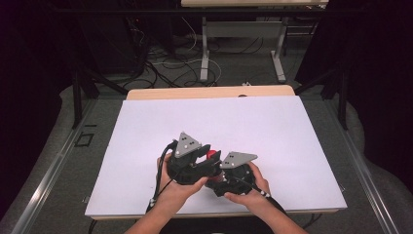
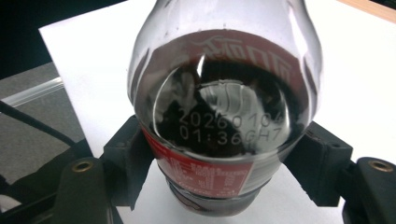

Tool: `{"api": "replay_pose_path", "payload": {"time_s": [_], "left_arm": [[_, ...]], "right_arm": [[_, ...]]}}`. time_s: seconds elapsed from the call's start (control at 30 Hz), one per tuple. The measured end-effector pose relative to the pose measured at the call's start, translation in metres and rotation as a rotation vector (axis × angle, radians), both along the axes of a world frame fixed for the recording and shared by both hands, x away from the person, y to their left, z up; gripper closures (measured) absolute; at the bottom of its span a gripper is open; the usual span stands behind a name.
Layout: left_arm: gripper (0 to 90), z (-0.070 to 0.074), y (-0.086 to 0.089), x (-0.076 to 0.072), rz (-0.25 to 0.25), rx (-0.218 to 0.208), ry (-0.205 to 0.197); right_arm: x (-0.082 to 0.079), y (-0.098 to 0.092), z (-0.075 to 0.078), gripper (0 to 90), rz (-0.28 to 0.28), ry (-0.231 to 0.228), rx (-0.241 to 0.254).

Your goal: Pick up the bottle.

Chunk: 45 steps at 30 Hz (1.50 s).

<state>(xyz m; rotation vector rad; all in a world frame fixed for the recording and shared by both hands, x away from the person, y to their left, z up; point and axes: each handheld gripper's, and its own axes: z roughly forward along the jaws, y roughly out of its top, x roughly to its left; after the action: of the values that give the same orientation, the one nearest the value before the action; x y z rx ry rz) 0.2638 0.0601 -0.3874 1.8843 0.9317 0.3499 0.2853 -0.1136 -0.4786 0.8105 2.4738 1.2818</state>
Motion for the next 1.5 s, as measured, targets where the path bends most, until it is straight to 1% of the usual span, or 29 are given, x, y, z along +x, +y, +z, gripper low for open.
{"api": "replay_pose_path", "payload": {"time_s": [0.07, 0.1, 0.13, 0.17, 0.2, 0.23, 0.27, 0.3, 0.33, 0.4, 0.43, 0.47, 0.53, 0.57, 0.6, 0.63, 0.7, 0.73, 0.8, 0.9, 0.93, 1.0, 1.1, 1.2, 1.27, 1.33, 1.43, 1.47, 1.5], "left_arm": [[60.3, 0.001, 0.003, 0.002, -0.031, -0.007, 0.007], [54.7, 0.002, 0.005, 0.003, -0.047, -0.017, 0.0], [54.7, 0.003, 0.008, 0.004, -0.063, -0.023, -0.008], [49.3, 0.004, 0.011, 0.005, -0.091, -0.03, -0.017], [49.3, 0.005, 0.015, 0.007, -0.111, -0.042, -0.027], [43.0, 0.006, 0.019, 0.009, -0.13, -0.04, -0.039], [40.4, 0.007, 0.022, 0.011, -0.164, -0.044, -0.039], [39.8, 0.009, 0.03, 0.015, -0.236, -0.058, -0.038], [39.7, 0.009, 0.03, 0.015, -0.236, -0.058, -0.038], [39.0, 0.01, 0.038, 0.019, -0.306, -0.074, -0.026], [39.0, 0.01, 0.042, 0.021, -0.38, -0.067, -0.017], [38.9, 0.009, 0.044, 0.023, -0.424, -0.047, -0.023], [38.9, 0.007, 0.046, 0.024, -0.48, -0.041, -0.003], [38.9, 0.007, 0.046, 0.024, -0.48, -0.041, -0.003], [39.1, 0.004, 0.047, 0.026, -0.499, -0.034, 0.004], [40.3, 0.004, 0.047, 0.026, -0.499, -0.034, 0.004], [41.6, 0.001, 0.047, 0.029, -0.497, -0.022, 0.01], [41.6, 0.0, 0.047, 0.03, -0.5, -0.028, 0.017], [44.6, -0.002, 0.047, 0.033, -0.517, -0.023, 0.028], [48.7, -0.005, 0.048, 0.036, -0.534, -0.034, 0.028], [52.7, -0.005, 0.048, 0.036, -0.543, -0.039, 0.025], [53.5, -0.006, 0.048, 0.035, -0.558, -0.043, 0.008], [60.1, -0.005, 0.047, 0.034, -0.585, -0.041, 0.001], [61.2, -0.006, 0.046, 0.033, -0.589, -0.035, -0.005], [61.5, -0.006, 0.045, 0.032, -0.573, -0.029, -0.004], [61.7, -0.006, 0.045, 0.031, -0.541, -0.03, -0.003], [61.9, -0.007, 0.045, 0.03, -0.475, -0.053, -0.001], [61.9, -0.007, 0.044, 0.029, -0.453, -0.054, -0.011], [62.0, -0.008, 0.043, 0.028, -0.43, -0.053, -0.016]], "right_arm": [[0.0, 0.0, -0.001, 28.8, 0.005, -0.007, 0.006], [0.0, 0.0, 0.0, 28.8, 0.019, 0.004, 0.007], [0.0, 0.0, 0.0, 28.8, 0.019, 0.004, 0.007], [0.0, 0.001, 0.0, 28.8, 0.032, -0.003, 0.012], [0.0, 0.001, 0.0, 28.8, 0.032, -0.003, 0.012], [-0.001, 0.001, 0.0, 28.8, 0.05, -0.009, 0.015], [-0.001, 0.001, 0.0, 28.8, 0.061, -0.009, 0.019], [-0.002, 0.001, 0.0, 28.8, 0.066, 0.003, 0.023], [-0.001, 0.001, 0.001, 28.8, 0.078, 0.002, 0.028], [-0.002, 0.001, 0.001, 28.8, 0.09, -0.001, 0.032], [-0.002, 0.0, 0.002, 28.8, 0.108, 0.01, 0.022], [-0.002, 0.001, 0.001, 28.8, 0.114, 0.006, 0.027], [-0.002, 0.001, 0.001, 28.8, 0.134, 0.009, 0.032], [-0.002, 0.001, 0.001, 28.8, 0.134, 0.009, 0.032], [-0.003, 0.002, 0.001, 28.8, 0.146, 0.012, 0.035], [-0.003, 0.002, 0.002, 28.7, 0.164, 0.021, 0.023], [-0.003, 0.003, 0.001, 28.8, 0.162, 0.01, 0.029], [-0.004, 0.003, 0.001, 28.8, 0.176, 0.019, 0.023], [-0.005, 0.005, 0.0, 28.8, 0.178, 0.014, 0.027], [-0.005, 0.005, 0.0, 28.8, 0.186, 0.013, 0.026], [-0.005, 0.005, 0.0, 28.8, 0.196, 0.017, 0.026], [-0.005, 0.006, 0.0, 28.8, 0.2, 0.017, 0.026], [-0.005, 0.005, 0.001, 28.8, 0.21, 0.026, 0.02], [-0.006, 0.006, 0.0, 28.7, 0.217, 0.03, 0.022], [-0.006, 0.006, 0.0, 28.8, 0.215, 0.033, 0.021], [-0.006, 0.006, -0.001, 28.8, 0.203, 0.026, 0.027], [-0.004, 0.005, 0.0, 28.8, 0.184, 0.029, 0.025], [-0.004, 0.004, 0.0, 28.8, 0.158, 0.018, 0.029], [-0.004, 0.004, 0.0, 28.8, 0.158, 0.018, 0.029]]}}
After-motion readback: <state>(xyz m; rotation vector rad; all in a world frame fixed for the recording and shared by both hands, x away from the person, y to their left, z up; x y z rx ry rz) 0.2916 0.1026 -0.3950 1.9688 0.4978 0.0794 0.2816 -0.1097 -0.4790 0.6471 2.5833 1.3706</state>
